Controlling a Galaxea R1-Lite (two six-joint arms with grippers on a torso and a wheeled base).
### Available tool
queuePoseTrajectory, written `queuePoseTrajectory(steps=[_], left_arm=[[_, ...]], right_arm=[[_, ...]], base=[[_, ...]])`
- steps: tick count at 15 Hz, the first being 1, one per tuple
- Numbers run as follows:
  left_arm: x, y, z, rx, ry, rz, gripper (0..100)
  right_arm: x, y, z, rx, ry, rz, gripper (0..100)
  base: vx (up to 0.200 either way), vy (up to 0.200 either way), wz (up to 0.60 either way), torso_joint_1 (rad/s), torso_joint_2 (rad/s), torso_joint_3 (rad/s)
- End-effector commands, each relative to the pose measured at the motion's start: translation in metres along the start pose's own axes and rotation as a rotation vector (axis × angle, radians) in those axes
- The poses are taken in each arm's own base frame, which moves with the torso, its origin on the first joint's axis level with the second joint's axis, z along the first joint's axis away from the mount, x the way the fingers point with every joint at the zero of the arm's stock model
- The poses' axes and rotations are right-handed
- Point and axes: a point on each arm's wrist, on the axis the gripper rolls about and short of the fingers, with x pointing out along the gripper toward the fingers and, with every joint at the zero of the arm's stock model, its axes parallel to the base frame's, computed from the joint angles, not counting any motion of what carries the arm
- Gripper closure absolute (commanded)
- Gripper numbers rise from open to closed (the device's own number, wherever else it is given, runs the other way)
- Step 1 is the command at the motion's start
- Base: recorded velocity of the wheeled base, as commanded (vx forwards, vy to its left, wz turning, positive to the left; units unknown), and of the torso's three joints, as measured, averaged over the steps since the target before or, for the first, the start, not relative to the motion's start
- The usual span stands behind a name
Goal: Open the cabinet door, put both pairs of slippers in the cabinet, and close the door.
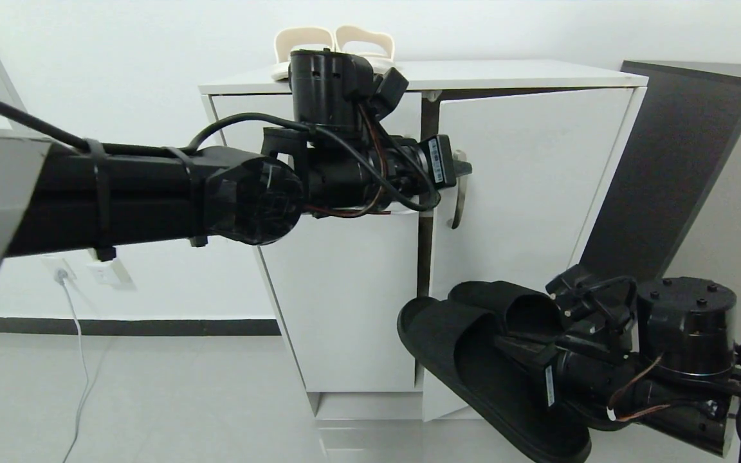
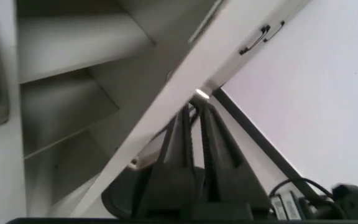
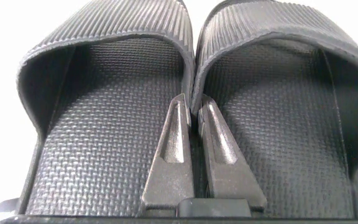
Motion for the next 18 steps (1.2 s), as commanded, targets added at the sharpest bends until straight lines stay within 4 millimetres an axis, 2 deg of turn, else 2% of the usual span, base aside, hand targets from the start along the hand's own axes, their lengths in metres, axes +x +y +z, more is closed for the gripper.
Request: queuePoseTrajectory(steps=[1,5,7,9,11,16,18], left_arm=[[-0.025,-0.011,0.004,0.005,-0.011,-0.004,100],[-0.057,-0.018,-0.006,0.008,-0.024,-0.010,100],[-0.064,-0.004,-0.008,0.010,-0.054,0.012,100],[-0.060,0.012,-0.007,0.004,-0.059,0.047,100],[-0.048,0.030,-0.004,-0.001,-0.072,0.068,100],[-0.015,0.050,0.004,-0.023,-0.113,0.064,100],[-0.008,0.054,0.001,-0.025,-0.107,0.066,100]], right_arm=[[-0.001,0.000,0.001,0.000,-0.005,-0.001,100],[-0.004,0.001,0.000,-0.024,-0.005,0.005,100],[-0.004,0.003,-0.001,-0.031,-0.003,0.015,100],[-0.005,0.004,-0.002,-0.033,0.001,0.018,100],[-0.010,0.005,-0.002,-0.035,-0.001,0.052,100],[-0.015,0.006,-0.005,-0.060,0.006,0.073,100],[-0.016,0.008,-0.007,-0.066,0.009,0.079,100]], base=[[0.000,0.000,0.00,0.000,0.00,0.000],[0.000,0.000,0.00,0.000,0.00,0.000],[0.000,0.000,0.00,0.000,0.00,0.000],[0.000,0.000,0.00,0.000,0.00,0.000],[0.000,0.000,0.00,0.000,0.00,0.000],[0.000,0.000,0.00,0.000,0.00,0.000],[0.000,0.000,0.00,0.000,0.00,0.000]])
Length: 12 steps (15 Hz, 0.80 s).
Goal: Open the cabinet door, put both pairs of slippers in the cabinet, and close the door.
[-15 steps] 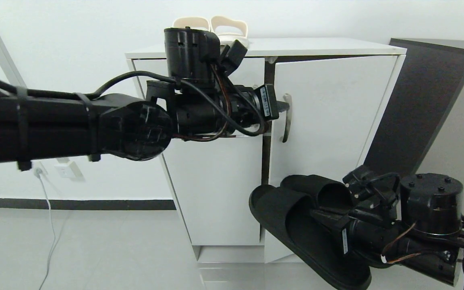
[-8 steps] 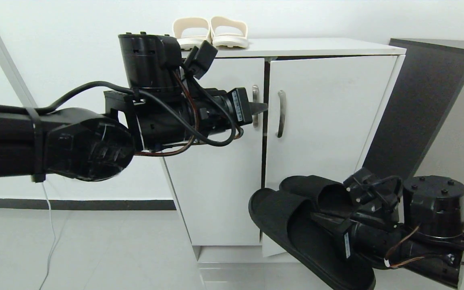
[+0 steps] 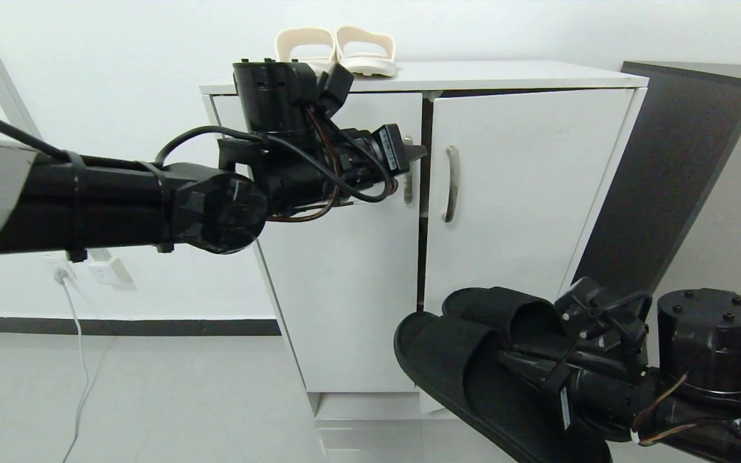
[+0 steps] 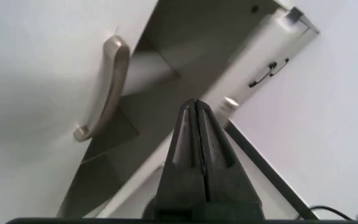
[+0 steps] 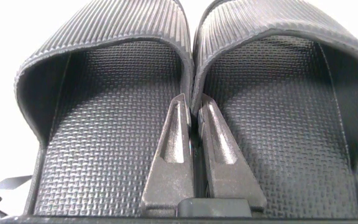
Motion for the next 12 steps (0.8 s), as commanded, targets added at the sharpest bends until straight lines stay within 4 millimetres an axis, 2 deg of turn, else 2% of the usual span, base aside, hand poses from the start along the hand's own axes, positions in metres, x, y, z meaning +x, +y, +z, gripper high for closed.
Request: queuePoseTrajectory(steps=[1,7,11,12], left_arm=[[0.017,0.013,-0.012,-0.009,0.022,0.012,100],[0.033,0.020,-0.014,-0.021,0.008,0.005,100],[0.031,0.015,-0.011,-0.052,-0.007,0.004,100],[0.032,0.000,-0.020,-0.049,0.021,-0.025,100]], right_arm=[[-0.002,0.003,-0.002,-0.004,0.006,0.013,100],[-0.002,0.004,-0.003,-0.015,0.011,0.018,100],[-0.002,0.007,-0.005,-0.022,0.017,0.030,100],[-0.003,0.009,-0.005,-0.026,0.017,0.037,100]], base=[[0.000,0.000,0.00,0.000,0.00,0.000],[0.000,0.000,0.00,0.000,0.00,0.000],[-0.200,0.000,0.00,0.006,0.00,0.004],[-0.200,0.000,0.00,0.002,0.00,0.002]])
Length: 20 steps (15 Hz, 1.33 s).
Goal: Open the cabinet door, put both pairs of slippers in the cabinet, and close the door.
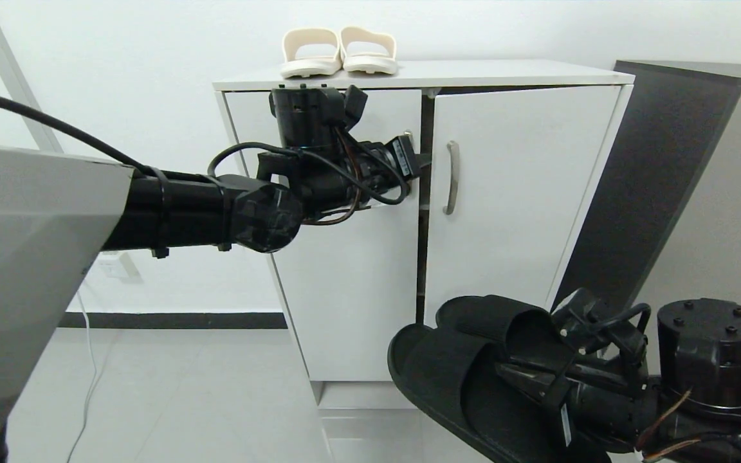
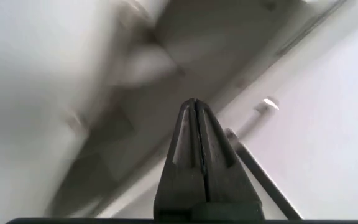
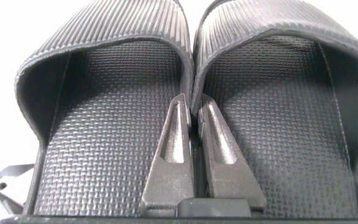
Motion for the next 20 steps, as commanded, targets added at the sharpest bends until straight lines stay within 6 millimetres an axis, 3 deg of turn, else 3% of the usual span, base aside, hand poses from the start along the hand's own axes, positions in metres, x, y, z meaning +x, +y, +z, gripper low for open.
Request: queuePoseTrajectory(steps=[1,4,5,8,10,12,15,16,20], left_arm=[[0.000,-0.026,-0.013,0.004,0.022,-0.063,100],[0.005,-0.060,-0.033,0.022,0.002,-0.181,100],[0.005,-0.061,-0.034,0.023,0.000,-0.182,100],[-0.003,-0.035,-0.021,0.026,-0.026,-0.118,100],[-0.020,-0.023,-0.012,0.030,-0.050,-0.079,100],[-0.049,-0.020,0.002,0.043,-0.093,-0.051,100],[-0.114,-0.020,0.019,0.056,-0.131,0.026,100],[-0.131,-0.019,0.019,0.060,-0.136,0.049,100],[-0.230,-0.040,0.004,0.144,-0.178,0.132,100]], right_arm=[[0.000,0.002,-0.001,-0.005,0.003,0.010,100],[-0.001,0.003,-0.002,-0.011,0.008,0.013,100],[-0.001,0.003,-0.003,-0.011,0.008,0.013,100],[-0.003,0.005,-0.002,-0.013,0.002,0.019,100],[-0.003,0.005,-0.001,-0.013,0.000,0.019,100],[-0.001,0.003,-0.001,-0.010,0.000,0.011,100],[0.005,-0.008,0.003,0.006,-0.009,-0.030,100],[0.008,-0.010,0.003,0.010,-0.006,-0.035,100],[0.017,-0.014,0.006,0.016,-0.009,-0.047,100]], base=[[-0.200,0.000,0.00,-0.002,0.00,0.002],[-0.200,0.000,0.00,0.001,0.00,0.005],[-0.200,0.000,0.00,-0.002,0.00,0.002],[-0.067,0.000,0.00,-0.004,0.00,0.001],[0.000,0.000,0.00,0.000,0.00,0.000],[0.000,0.000,0.00,0.000,0.00,0.000],[0.000,0.000,0.00,0.000,0.00,0.000],[0.000,0.000,0.00,0.000,0.00,0.000],[0.000,0.000,0.00,0.000,0.00,0.000]])
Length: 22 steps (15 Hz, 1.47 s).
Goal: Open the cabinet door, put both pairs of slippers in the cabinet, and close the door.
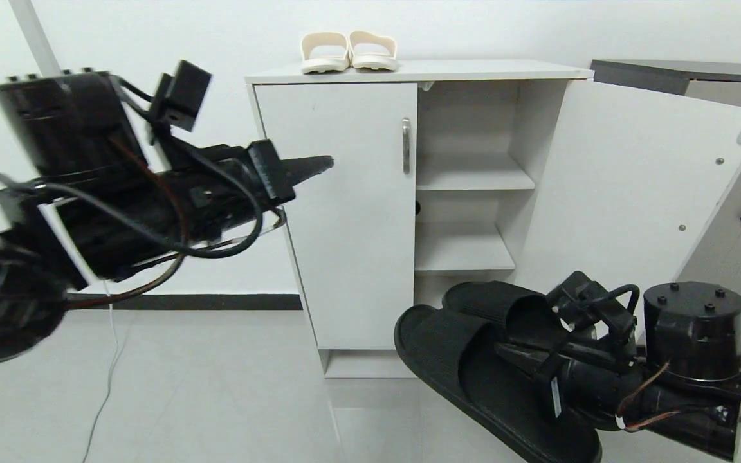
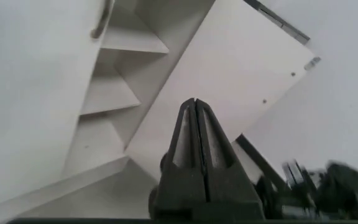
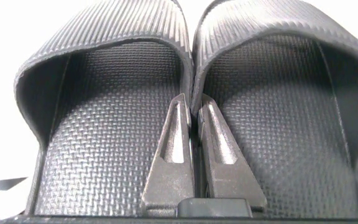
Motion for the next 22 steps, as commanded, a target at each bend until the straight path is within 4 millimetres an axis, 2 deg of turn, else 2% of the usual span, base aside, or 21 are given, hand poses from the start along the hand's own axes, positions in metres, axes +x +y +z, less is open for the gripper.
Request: queuePoseTrajectory(steps=[1,3,5,7,9,10,11,14,18,20,22], left_arm=[[-0.094,-0.018,-0.001,0.055,-0.084,0.068,100],[-0.132,-0.023,-0.019,0.084,-0.098,0.159,100],[-0.182,-0.027,-0.043,0.154,-0.128,0.374,100],[-0.216,-0.030,-0.066,0.195,-0.119,0.514,100],[-0.242,-0.035,-0.079,0.201,-0.149,0.602,100],[-0.247,-0.037,-0.082,0.202,-0.152,0.613,100],[-0.261,-0.039,-0.095,0.204,-0.148,0.674,100],[-0.283,-0.035,-0.137,0.257,-0.143,0.825,100],[-0.295,-0.026,-0.182,0.333,-0.172,0.902,100],[-0.294,-0.015,-0.196,0.322,-0.142,0.966,100],[-0.294,-0.016,-0.197,0.350,-0.130,0.922,100]], right_arm=[[0.006,-0.002,-0.002,0.005,0.015,-0.004,100],[0.010,-0.004,-0.001,0.010,0.015,-0.013,100],[0.015,-0.005,0.000,0.019,0.012,-0.021,100],[0.016,-0.007,0.002,0.039,0.007,-0.030,100],[0.019,-0.007,0.003,0.061,0.005,-0.030,100],[0.020,-0.007,0.002,0.064,0.007,-0.031,100],[0.024,-0.008,0.000,0.064,0.019,-0.054,100],[0.034,-0.009,-0.001,0.121,0.022,-0.158,100],[0.053,-0.011,0.001,0.151,0.015,-0.273,100],[0.057,-0.010,0.001,0.149,0.014,-0.282,100],[0.057,-0.008,0.001,0.145,0.014,-0.275,100]], base=[[0.000,0.000,0.00,0.000,0.00,0.000],[0.000,0.000,0.00,0.000,0.00,0.000],[0.000,0.000,0.00,0.000,0.00,0.000],[0.000,0.000,0.00,0.000,0.00,0.000],[0.000,0.000,0.00,0.000,0.00,0.000],[0.000,0.000,0.00,0.000,0.00,0.000],[0.000,0.000,0.00,0.000,0.00,0.000],[0.000,0.000,0.00,0.000,0.00,0.000],[0.000,0.000,0.00,0.000,0.00,0.000],[0.000,0.000,0.00,0.000,0.00,0.000],[0.000,0.000,0.00,0.000,0.00,0.000]])
